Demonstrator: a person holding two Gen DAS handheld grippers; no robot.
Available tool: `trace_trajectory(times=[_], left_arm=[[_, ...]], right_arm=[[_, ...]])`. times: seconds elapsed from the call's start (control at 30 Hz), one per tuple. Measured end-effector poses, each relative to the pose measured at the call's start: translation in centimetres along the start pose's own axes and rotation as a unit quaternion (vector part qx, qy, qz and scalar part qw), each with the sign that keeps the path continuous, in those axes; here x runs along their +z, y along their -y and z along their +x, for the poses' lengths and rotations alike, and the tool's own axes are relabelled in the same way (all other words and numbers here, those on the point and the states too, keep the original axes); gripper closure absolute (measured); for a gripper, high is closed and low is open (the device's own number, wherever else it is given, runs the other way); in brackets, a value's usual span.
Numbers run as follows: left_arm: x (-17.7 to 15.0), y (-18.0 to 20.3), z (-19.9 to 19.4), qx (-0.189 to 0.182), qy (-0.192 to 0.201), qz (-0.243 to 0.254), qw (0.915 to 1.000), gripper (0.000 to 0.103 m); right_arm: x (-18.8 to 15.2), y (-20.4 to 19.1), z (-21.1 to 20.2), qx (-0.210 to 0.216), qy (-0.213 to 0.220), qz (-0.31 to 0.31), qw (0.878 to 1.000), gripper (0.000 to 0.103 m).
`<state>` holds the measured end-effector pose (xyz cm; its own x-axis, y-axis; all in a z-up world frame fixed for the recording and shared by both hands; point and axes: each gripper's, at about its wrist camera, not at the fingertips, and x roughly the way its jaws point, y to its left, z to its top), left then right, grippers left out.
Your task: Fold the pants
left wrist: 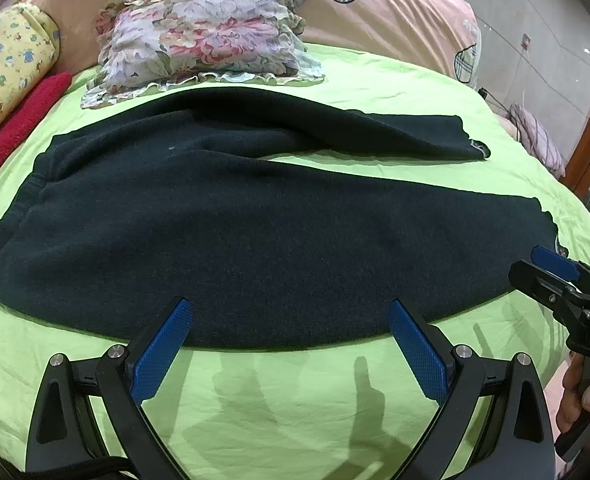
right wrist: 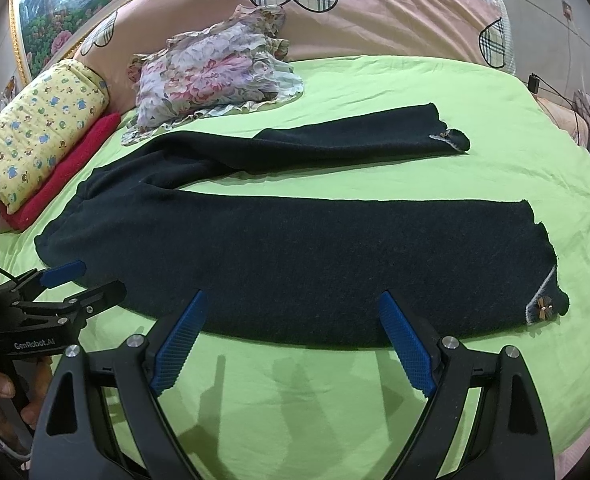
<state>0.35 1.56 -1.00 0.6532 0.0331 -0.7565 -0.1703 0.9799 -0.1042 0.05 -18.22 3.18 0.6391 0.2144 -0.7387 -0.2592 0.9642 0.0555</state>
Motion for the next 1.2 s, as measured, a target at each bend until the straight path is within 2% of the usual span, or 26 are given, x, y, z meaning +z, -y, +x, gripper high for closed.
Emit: trace_trajectory(times=[0.3,0.5,0.8,0.9,1.03,1.2], left_arm=[[1.1,0.1,0.1,-0.003,0.004,0.026,0.9996,0.004],[3.4,0.2,0.3,-0.004,0.015,0.046,0.9988,0.004],[7.1,2.0,1.7,-0.011,0.022,0.099,0.9948,0.004],[8.7,3.0,2.4,-0.011,0.026,0.129,0.9912,0.004],[11.0,4.8,3.9,0.003,0.035,0.183,0.9825,0.004],[13.1,6.8,6.7,0.004,0.023,0.234,0.972,0.004]], right_arm=[[0.8,1.0,0.1,-0.002,0.001,0.01,1.0,0.015],[2.5,3.0,0.3,-0.024,0.006,0.035,0.999,0.015],[5.9,5.6,1.3,-0.025,0.014,0.065,0.997,0.015],[6.9,6.8,1.9,-0.021,0.013,0.085,0.996,0.015],[8.8,8.9,3.4,-0.011,0.003,0.124,0.992,0.015],[10.7,12.3,5.9,0.005,-0.013,0.192,0.981,0.015]])
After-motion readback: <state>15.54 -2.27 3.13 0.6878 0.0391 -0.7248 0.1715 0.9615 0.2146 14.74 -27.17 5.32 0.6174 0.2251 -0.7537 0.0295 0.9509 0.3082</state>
